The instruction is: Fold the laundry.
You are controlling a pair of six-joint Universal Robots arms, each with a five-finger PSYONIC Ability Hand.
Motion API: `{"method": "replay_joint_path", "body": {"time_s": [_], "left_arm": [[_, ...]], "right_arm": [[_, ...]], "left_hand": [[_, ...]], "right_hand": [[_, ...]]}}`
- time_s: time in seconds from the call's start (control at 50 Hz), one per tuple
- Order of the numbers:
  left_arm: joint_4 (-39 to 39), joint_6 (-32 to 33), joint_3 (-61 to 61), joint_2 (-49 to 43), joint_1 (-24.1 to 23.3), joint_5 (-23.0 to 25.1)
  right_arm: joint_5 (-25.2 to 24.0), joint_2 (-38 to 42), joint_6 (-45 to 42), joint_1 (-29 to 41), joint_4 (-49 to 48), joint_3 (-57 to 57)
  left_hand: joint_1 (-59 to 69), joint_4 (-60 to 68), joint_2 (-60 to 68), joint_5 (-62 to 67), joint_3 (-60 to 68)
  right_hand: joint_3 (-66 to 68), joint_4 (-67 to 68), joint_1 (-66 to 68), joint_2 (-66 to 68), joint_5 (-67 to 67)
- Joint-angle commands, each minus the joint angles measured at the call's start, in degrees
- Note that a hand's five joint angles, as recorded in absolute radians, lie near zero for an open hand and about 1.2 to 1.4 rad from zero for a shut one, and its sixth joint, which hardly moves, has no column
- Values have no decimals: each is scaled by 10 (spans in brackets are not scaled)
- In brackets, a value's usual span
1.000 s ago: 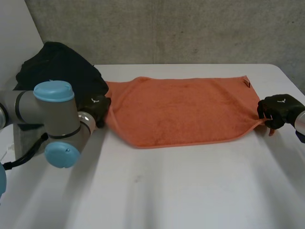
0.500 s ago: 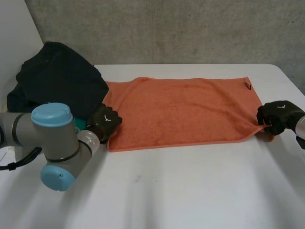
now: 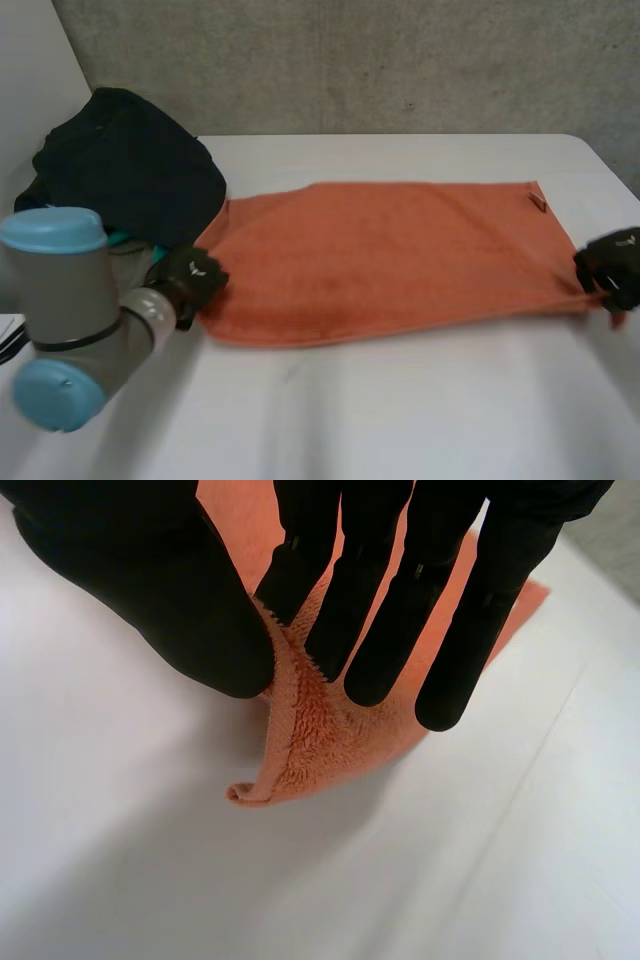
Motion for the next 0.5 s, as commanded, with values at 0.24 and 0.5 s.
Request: {"method": "replay_joint_path", "body": {"time_s": [0.24, 0.5], "left_arm": [[-240, -250, 107, -17, 53, 17], [-246, -375, 376, -119, 27, -35]], "right_arm": [[36, 42, -237, -26, 157, -38], [26, 100, -136, 19, 34, -200]], "left_hand": [[137, 117, 118, 131, 143], [137, 117, 118, 131, 143]], "right_hand": [[118, 114, 148, 127, 114], [118, 114, 148, 127, 114]]}}
